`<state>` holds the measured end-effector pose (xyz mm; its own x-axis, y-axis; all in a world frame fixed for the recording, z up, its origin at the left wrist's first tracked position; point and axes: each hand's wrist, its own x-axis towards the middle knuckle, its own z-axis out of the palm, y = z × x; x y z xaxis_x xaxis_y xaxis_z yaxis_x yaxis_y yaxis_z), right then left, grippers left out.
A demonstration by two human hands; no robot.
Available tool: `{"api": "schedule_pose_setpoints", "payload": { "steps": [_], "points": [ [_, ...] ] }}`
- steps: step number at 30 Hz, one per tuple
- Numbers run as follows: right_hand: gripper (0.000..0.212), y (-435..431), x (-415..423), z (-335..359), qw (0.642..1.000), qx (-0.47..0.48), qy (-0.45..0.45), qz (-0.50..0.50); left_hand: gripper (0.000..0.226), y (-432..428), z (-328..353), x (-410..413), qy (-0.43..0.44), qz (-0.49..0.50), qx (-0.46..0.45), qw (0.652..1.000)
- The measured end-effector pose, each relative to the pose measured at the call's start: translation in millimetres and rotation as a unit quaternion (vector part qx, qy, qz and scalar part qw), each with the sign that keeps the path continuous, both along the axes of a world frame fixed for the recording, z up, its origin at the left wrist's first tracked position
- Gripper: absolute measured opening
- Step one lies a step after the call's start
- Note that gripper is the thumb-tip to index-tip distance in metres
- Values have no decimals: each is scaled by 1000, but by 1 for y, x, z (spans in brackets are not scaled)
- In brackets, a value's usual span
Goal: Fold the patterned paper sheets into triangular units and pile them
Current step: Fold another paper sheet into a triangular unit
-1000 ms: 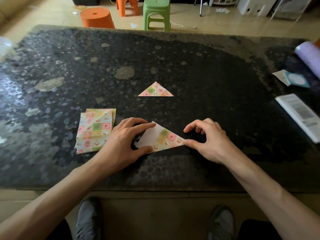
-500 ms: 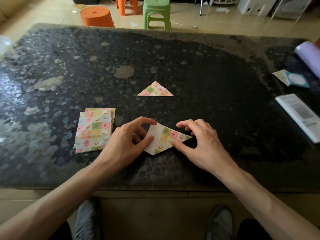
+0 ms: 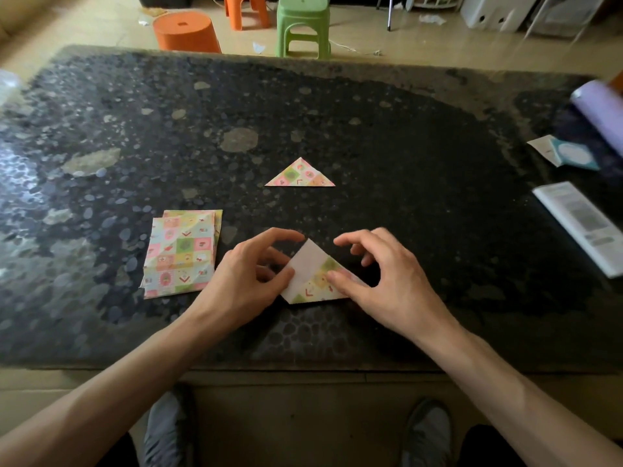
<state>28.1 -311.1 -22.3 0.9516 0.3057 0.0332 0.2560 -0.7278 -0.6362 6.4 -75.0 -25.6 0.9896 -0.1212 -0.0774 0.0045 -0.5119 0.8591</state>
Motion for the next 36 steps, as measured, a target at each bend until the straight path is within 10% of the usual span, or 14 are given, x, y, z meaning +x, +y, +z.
{"api": "schedule_pose_setpoints", "payload": {
  "steps": [15,22,36],
  "points": [
    [13,5,-10,-7,964,-94,-206,140,39,-10,11,-5,80,35,-47,995],
    [7,-2,-9,-12,958,-126,-230,114,42,10,2,-3,-103,-140,225,959],
    [15,-8,-9,-19,980,-37,-176,89,49,7,-11,-2,-255,-215,308,891]
  ]
}}
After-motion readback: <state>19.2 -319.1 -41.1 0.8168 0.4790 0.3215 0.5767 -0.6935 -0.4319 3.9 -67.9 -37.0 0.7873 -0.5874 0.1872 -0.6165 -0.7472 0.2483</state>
